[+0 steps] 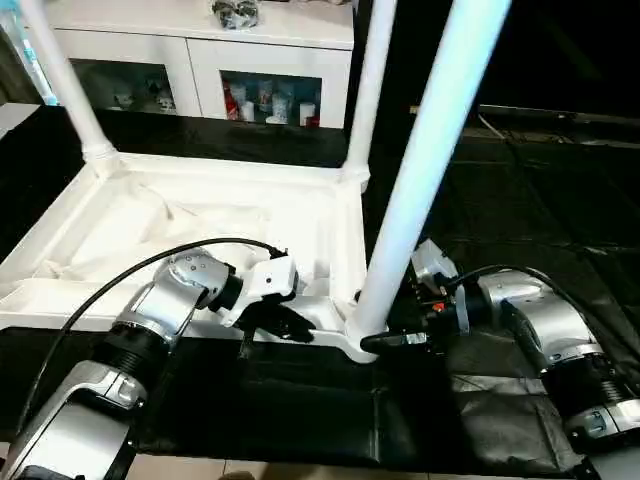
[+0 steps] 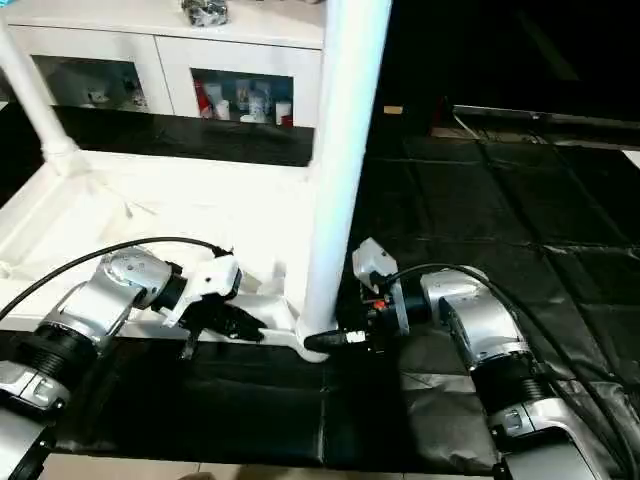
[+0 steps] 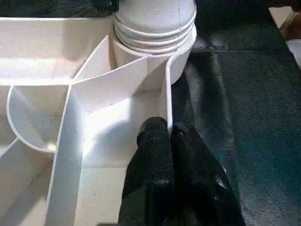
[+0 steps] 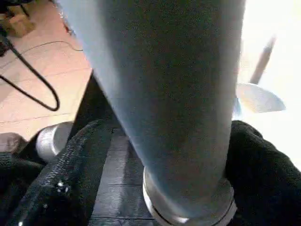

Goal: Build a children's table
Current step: Rotate leg to tighten

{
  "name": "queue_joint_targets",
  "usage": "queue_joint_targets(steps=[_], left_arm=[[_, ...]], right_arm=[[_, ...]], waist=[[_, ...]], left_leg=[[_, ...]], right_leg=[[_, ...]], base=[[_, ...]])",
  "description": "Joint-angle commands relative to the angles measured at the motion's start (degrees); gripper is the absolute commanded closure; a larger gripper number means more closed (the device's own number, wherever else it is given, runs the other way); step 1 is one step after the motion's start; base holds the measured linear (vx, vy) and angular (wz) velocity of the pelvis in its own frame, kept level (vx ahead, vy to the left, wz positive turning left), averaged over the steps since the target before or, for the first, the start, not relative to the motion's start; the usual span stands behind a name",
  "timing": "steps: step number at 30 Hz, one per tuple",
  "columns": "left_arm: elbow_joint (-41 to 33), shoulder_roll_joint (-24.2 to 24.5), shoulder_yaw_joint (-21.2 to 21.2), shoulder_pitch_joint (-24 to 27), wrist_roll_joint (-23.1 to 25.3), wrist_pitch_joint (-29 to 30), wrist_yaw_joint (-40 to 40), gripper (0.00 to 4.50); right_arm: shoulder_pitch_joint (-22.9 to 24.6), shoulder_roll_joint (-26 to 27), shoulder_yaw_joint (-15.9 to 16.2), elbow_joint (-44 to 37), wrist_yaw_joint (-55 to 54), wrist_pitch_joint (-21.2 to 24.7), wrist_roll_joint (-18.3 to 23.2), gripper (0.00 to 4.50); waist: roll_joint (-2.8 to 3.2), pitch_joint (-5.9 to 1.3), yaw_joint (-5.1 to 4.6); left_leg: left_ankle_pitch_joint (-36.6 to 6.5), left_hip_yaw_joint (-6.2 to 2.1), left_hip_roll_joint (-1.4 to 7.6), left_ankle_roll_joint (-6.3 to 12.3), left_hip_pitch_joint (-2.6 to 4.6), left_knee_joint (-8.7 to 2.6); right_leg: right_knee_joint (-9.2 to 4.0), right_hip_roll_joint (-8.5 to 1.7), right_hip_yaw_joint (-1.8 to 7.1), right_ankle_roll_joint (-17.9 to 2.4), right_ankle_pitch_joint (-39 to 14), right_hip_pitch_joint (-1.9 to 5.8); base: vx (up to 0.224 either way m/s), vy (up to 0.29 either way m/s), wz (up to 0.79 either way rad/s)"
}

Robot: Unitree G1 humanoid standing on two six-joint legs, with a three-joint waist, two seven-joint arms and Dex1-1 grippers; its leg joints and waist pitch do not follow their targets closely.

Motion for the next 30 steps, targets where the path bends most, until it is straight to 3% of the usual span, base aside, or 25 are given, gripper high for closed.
queue_joint_targets(steps=[1,10,13,18,20,24,25,26,30], left_arm=[[-2.28,-0.12,-2.22,-0.01,-0.16,-0.71,-2.36,4.50],[-2.40,0.20,-2.15,0.05,-0.02,-0.86,-2.50,4.50],[-2.76,0.20,-1.94,0.25,-0.03,-0.06,-2.07,4.50],[-1.79,-1.35,-0.84,-0.47,0.70,2.54,2.92,4.50],[-1.31,-2.59,0.09,-1.07,0.36,5.19,5.47,4.50],[-0.93,-5.17,2.13,-1.87,-0.44,9.27,10.59,4.50],[-0.27,-7.09,3.12,-2.94,0.13,11.96,15.22,4.50],[-0.27,-7.09,3.12,-2.94,0.13,11.96,15.22,4.50],[3.57,-13.19,5.98,-6.49,0.54,17.82,27.55,4.50]], right_arm=[[-0.71,-0.88,0.63,-1.27,1.93,1.08,0.78,1.01],[-0.63,-1.19,1.13,-1.43,2.95,1.75,0.88,1.81],[-0.28,-1.03,1.27,-2.02,2.86,2.25,1.20,2.10],[0.71,0.86,-0.30,-2.43,-0.42,1.57,1.91,2.22],[1.60,2.26,-1.40,-3.27,-3.56,2.39,2.42,2.29],[2.94,4.83,-2.29,-2.86,-11.89,1.71,0.04,2.40],[3.11,7.79,-3.39,-1.52,-20.64,2.64,-2.13,2.42],[3.11,7.79,-3.39,-1.52,-20.64,2.64,-2.13,2.42],[1.05,16.92,-7.53,2.19,-37.97,5.02,-2.59,2.49]], waist=[[0.16,-3.53,-0.24],[0.08,-3.55,-0.18],[0.30,-3.63,-0.14],[0.22,-3.52,-0.21],[-0.02,-3.32,-0.21],[-0.15,-3.17,-0.75],[-0.13,-3.17,-1.07],[-0.23,-3.12,-1.26],[-0.18,-3.38,-2.46]], left_leg=[[-9.65,-0.62,2.10,2.06,0.35,-3.96],[-9.64,-0.61,2.01,1.88,0.31,-3.90],[-9.33,-0.65,2.04,1.75,0.35,-3.90],[-10.18,-0.62,2.02,1.49,0.37,-3.93],[-11.59,-0.60,1.94,1.01,0.65,-3.99],[-11.85,-0.91,1.79,0.44,0.32,-4.21],[-11.84,-0.94,1.66,0.03,0.34,-4.23],[-11.72,-1.04,1.63,-0.28,0.21,-4.32],[-10.97,-1.29,1.31,-0.89,-0.15,-4.21]], right_leg=[[-3.76,-3.57,3.27,-12.68,-10.54,3.12],[-3.83,-3.58,3.25,-12.39,-11.20,3.13],[-3.72,-3.55,3.23,-12.40,-10.59,3.14],[-3.87,-3.61,3.24,-12.41,-11.52,3.11],[-4.42,-3.65,3.27,-11.22,-15.42,2.89],[-4.86,-3.77,3.18,-9.10,-20.10,2.95],[-5.02,-3.68,3.14,-8.51,-21.11,2.83],[-5.00,-3.68,3.10,-8.22,-21.47,2.90],[-5.15,-3.80,2.90,-7.18,-22.75,3.07]], base=[[0.000,0.000,0.00],[0.000,0.000,0.00],[0.000,0.000,0.00],[0.000,0.000,0.00],[0.000,0.000,0.00],[0.000,0.000,0.00],[0.000,0.000,0.00],[0.000,0.000,0.00],[0.000,0.000,0.00]])
